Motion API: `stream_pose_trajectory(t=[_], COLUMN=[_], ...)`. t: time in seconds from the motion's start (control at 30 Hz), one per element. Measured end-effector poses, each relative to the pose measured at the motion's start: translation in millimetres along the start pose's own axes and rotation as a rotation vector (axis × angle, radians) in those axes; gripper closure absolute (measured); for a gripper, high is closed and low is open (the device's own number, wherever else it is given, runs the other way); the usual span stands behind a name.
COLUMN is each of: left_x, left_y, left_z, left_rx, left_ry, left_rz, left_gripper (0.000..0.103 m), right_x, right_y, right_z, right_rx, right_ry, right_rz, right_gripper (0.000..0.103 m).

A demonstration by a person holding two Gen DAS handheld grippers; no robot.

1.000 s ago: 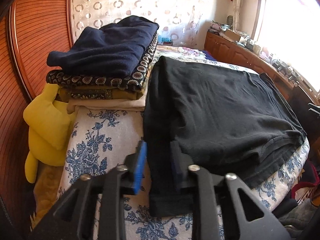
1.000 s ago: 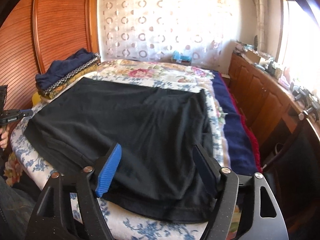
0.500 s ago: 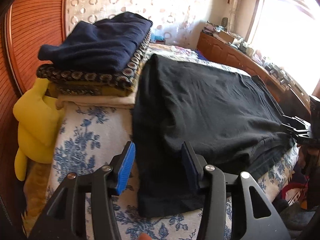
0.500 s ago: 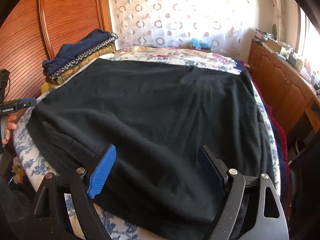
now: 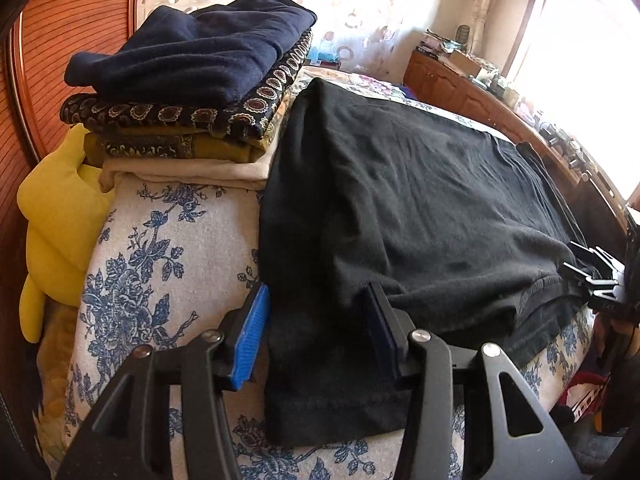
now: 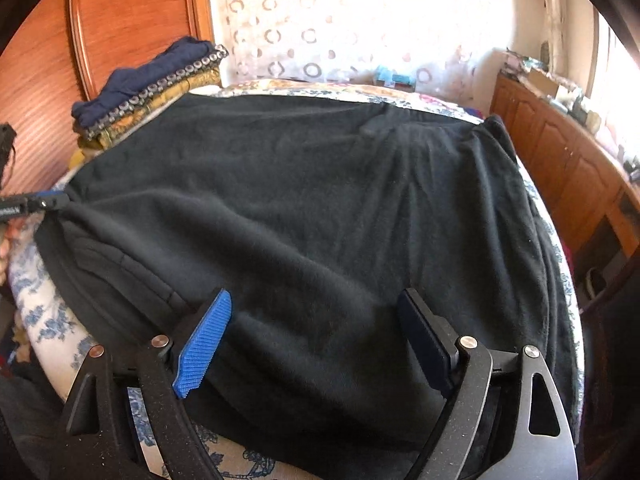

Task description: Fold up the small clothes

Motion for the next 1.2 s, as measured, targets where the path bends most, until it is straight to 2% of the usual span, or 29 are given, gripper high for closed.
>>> stream_pose_trajectory(t=[0.2, 0.33, 0.4, 0.43, 0.47, 0.57, 0.77, 0.93, 1.1, 1.2], left_x=[1.9, 2.6, 3.4, 3.3, 3.4, 1.0, -38.2, -49.8, -68.0, -78.2], left_y=[-4.5, -6.5, -7.0, -6.8, -5.7, -3.8, -17.3, -33.3, -59.9, -79.3], left_z=[-0.1, -2.3, -1.8, -2.4, -3.4, -7.0, -29.1, -51.8, -80.2, -109.7], left_rx=[-0.037, -0.081, -0.084, -0.077, -0.072, -0.065, -0.035, 0.014, 0.036, 0.080], left_ry=[0.000, 0.077, 0.069, 0.068, 0.075, 0.087, 0.161, 0.172, 0.233, 0.260], left_rz=[0.006, 0.008, 0.007, 0.000, 0.001, 0.000, -0.108, -0.145, -0.187, -0.222], left_gripper=[0.055, 0.055, 0.067, 0.070, 0.081, 0.095, 0.097, 0.098, 0.098, 0.098], right_x=[3.1, 3.6, 3.7, 3.7, 3.7, 3.3, 3.4, 2.3, -8.5, -18.4], right_y=[-0.9, -0.4, -0.3, -0.3, -0.3, 0.0, 0.2, 0.3, -2.5, -0.4], right_z=[-2.1, -1.3, -1.2, -1.2, -1.3, -1.6, -1.9, -3.2, -8.5, -13.5], right_rx=[0.007, 0.004, 0.003, 0.003, 0.003, 0.004, 0.004, 0.013, 0.047, 0.058], right_ry=[0.017, 0.020, 0.020, 0.020, 0.020, 0.018, 0.018, 0.022, 0.011, 0.006], right_rz=[0.001, 0.002, 0.002, 0.002, 0.002, 0.000, -0.001, -0.007, -0.060, -0.078], right_gripper=[0.016, 0.015, 0.015, 0.015, 0.015, 0.015, 0.015, 0.015, 0.015, 0.015])
Point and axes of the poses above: each gripper's, at about its wrist camera, not at the fingertips, and x roughly the way its jaws point, z to its left, y to its underside, the point moved 8 cm from there along x, roughly the way its jaws point, and after that the axes turned 15 degrees about -y, right-handed, at the moved point
